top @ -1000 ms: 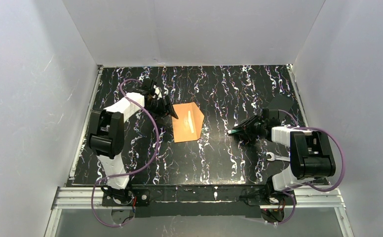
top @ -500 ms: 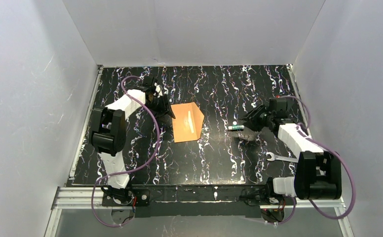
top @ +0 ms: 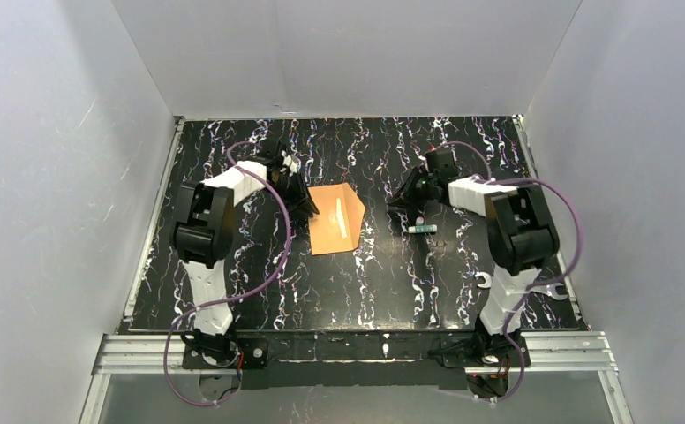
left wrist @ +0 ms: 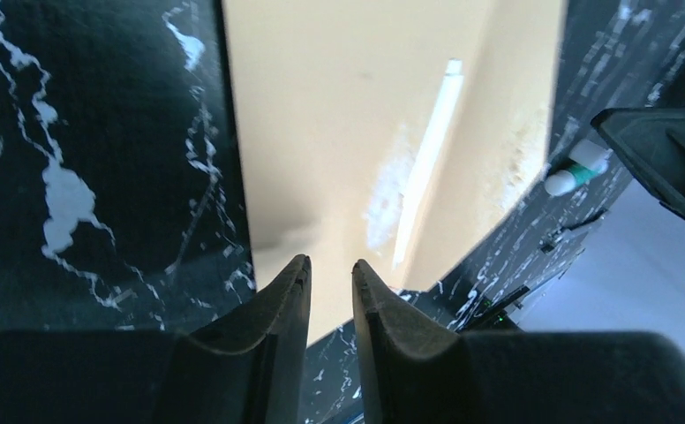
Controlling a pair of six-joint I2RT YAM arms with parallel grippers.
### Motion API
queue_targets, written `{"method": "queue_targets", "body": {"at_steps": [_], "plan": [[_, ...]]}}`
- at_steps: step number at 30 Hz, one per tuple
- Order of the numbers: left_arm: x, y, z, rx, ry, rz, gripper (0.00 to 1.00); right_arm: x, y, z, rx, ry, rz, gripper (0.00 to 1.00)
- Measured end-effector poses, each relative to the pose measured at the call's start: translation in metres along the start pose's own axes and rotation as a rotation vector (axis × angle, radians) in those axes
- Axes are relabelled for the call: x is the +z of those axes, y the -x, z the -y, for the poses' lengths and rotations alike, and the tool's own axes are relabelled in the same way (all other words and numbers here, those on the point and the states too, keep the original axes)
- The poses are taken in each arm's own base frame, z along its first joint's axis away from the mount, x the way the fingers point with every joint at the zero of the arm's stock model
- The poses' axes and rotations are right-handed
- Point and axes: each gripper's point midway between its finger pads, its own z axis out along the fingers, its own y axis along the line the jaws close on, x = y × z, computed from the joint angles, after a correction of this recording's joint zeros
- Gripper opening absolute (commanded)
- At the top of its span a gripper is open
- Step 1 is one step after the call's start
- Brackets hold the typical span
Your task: Place the letter into the envelope and seal it
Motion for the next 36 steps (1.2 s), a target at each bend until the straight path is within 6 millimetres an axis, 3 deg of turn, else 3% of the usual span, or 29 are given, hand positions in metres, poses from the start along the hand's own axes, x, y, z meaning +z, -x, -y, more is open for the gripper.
{"method": "queue_targets", "body": {"at_steps": [5,10,18,24,36], "plan": [[0.022,-0.004,-0.017,-0.052,0.046,-0.072,0.21,0.038,-0.003,0.004,0.009,0.008,-0.088,0.12],[0.021,-0.003,-0.019,-0.066,0.072,-0.084,0.2,0.056,-0.02,-0.017,-0.012,0.097,-0.172,0.12],[0.02,-0.004,-0.025,-0.096,0.114,-0.083,0.18,0.07,-0.065,-0.059,-0.036,0.244,-0.29,0.13],[0.019,-0.004,-0.026,-0.114,0.127,-0.084,0.17,0.074,-0.087,-0.088,-0.092,0.311,-0.339,0.13],[0.02,-0.003,-0.026,-0.121,0.131,-0.088,0.17,0.092,-0.101,-0.085,-0.303,0.119,-0.307,0.17]]}}
